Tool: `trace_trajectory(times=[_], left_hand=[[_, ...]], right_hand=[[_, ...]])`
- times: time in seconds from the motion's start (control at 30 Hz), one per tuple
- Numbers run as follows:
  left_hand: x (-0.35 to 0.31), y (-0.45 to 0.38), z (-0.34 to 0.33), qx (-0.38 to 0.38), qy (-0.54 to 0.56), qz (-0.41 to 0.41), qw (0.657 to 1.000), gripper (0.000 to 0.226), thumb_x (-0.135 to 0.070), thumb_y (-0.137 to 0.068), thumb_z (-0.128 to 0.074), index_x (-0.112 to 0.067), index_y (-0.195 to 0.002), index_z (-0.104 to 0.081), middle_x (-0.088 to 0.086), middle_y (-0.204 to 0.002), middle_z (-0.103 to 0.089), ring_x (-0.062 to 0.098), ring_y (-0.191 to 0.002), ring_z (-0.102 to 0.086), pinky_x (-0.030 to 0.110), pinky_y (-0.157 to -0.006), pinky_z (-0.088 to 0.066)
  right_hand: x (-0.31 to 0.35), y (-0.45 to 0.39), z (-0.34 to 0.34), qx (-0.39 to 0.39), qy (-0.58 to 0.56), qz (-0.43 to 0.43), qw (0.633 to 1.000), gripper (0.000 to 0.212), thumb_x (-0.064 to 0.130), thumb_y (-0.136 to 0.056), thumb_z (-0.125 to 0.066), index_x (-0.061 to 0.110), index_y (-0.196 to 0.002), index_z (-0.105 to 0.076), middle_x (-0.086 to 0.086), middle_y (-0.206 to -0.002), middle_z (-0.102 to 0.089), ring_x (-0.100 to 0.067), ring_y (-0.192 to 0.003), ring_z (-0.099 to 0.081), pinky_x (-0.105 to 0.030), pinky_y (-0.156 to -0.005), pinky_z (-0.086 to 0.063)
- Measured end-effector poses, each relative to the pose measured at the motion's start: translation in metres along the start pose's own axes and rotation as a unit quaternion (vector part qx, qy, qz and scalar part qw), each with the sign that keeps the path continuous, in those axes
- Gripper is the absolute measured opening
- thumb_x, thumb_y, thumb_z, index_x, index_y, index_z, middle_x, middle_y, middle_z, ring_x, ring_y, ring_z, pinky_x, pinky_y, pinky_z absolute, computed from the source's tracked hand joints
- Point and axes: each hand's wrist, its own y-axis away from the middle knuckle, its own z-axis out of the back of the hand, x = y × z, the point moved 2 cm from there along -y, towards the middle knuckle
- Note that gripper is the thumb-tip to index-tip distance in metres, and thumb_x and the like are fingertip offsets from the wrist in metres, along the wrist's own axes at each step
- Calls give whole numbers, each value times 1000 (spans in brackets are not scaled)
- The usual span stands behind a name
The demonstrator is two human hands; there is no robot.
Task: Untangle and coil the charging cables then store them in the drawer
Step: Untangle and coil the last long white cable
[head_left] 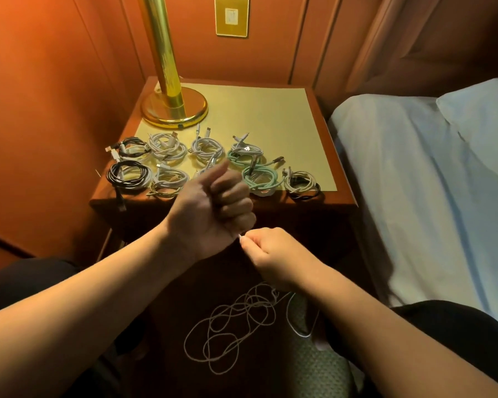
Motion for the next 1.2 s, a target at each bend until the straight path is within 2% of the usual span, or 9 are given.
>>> trace_trajectory(times=[0.17, 0.33, 0.43, 0.53, 0.67, 0.8, 0.9, 1.03, 1.2], left_hand=[[-33, -4, 16, -144, -31, -117, 982, 55, -44, -110, -29, -21, -60, -35, -5, -57, -21, 11, -48, -21, 25, -45, -25], [-29, -2, 20, -151, -144, -141, 968, 52, -43, -112, -24, -15, -72, -41, -1, -64, -32, 13, -59, -30, 28, -60, -33], [-33, 1, 24, -124, -232, -176, 949, 51, -39, -112, -22, -12, -78, -47, 3, -68, -36, 15, -62, -36, 31, -64, -32], [-38, 4, 26, -77, -390, -208, 894, 47, -36, -110, -27, -9, -82, -54, 9, -69, -44, 20, -63, -41, 33, -63, -35], [-18, 8, 21, -19, -571, -143, 808, 42, -34, -106, -35, -8, -81, -58, 1, -67, -50, 14, -62, -45, 28, -59, -37], [3, 8, 15, 53, -461, -52, 884, 52, -37, -107, -31, -4, -74, -55, 7, -62, -47, 20, -57, -40, 35, -60, -34], [8, 5, 9, 72, -397, -9, 915, 53, -43, -105, -30, -11, -68, -49, 1, -59, -36, 17, -53, -30, 31, -54, -29], [9, 2, 9, 62, -341, 34, 937, 51, -41, -101, -35, -16, -58, -45, -2, -52, -30, 13, -46, -24, 26, -46, -23], [9, 1, 9, 64, -302, 88, 947, 51, -40, -100, -35, -15, -57, -46, -1, -50, -23, 13, -43, -23, 27, -47, -20]], right_hand=[[20, 2, 3, -92, -43, 19, 995, 47, 32, -108, -45, 19, -64, -48, 4, -54, -49, -13, -49, -45, -35, -52, -30], [34, 12, 12, -102, -28, 54, 993, 50, 36, -106, -48, 17, -60, -48, 1, -52, -51, -15, -48, -47, -42, -51, -38], [40, 19, 15, -89, -26, 108, 990, 50, 37, -100, -50, 20, -54, -42, 4, -47, -43, -13, -45, -41, -34, -47, -32], [43, 23, 24, -142, -16, 179, 973, 42, 41, -96, -46, 23, -59, -42, 5, -48, -41, -15, -44, -40, -34, -46, -30], [37, 23, 39, -261, 37, 220, 939, 27, 36, -104, -42, 28, -79, -50, 15, -61, -40, -9, -51, -40, -28, -54, -30], [21, 16, 51, -327, 97, 212, 916, 21, 28, -107, -46, 19, -91, -55, 14, -72, -43, -8, -56, -40, -23, -57, -30], [6, 6, 57, -296, 28, 178, 938, 23, 30, -109, -43, 18, -91, -52, 13, -68, -46, -6, -55, -44, -23, -55, -32], [-4, -9, 46, -181, -157, 136, 961, 30, 37, -108, -44, 16, -100, -64, -5, -81, -65, -23, -76, -62, -45, -66, -52], [-5, -16, 29, -163, -229, 112, 953, 31, 45, -107, -43, 26, -95, -65, -10, -84, -67, -37, -81, -62, -59, -77, -53]])
